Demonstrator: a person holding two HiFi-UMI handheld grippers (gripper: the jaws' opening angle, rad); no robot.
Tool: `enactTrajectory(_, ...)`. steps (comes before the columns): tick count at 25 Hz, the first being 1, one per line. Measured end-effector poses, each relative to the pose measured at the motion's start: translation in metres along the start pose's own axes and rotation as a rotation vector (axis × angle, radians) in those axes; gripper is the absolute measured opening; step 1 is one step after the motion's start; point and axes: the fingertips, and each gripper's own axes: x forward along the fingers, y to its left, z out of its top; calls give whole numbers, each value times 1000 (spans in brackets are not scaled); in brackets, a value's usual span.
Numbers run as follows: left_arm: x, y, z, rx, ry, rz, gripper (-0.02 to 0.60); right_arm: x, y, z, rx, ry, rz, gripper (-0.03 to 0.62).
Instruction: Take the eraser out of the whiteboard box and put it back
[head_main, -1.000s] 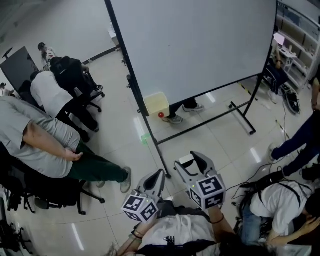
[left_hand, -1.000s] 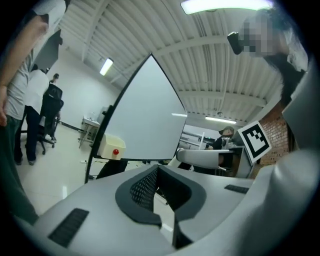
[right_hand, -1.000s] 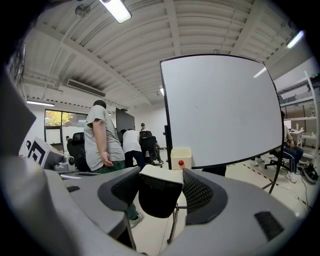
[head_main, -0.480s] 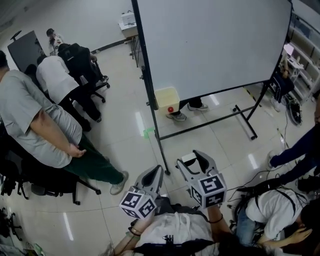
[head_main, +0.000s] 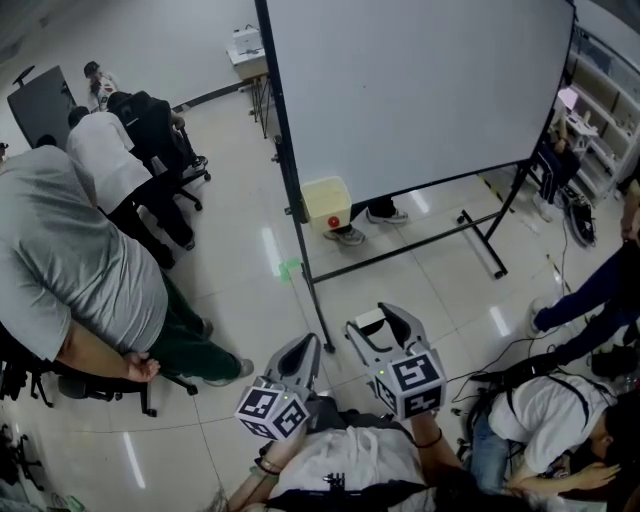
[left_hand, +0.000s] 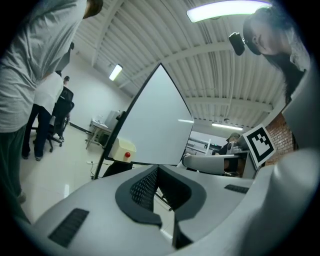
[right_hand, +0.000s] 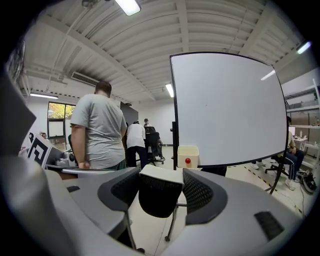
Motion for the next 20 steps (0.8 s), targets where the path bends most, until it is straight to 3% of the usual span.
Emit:
enactTrajectory(12,-10,5,-4,-10,6,31,-14,14,-26,28,-16,-32,-17,275)
enactTrajectory(20,-15,53,11,-45,-17,105,-14,77,-51,73,-61,-68,-40,275)
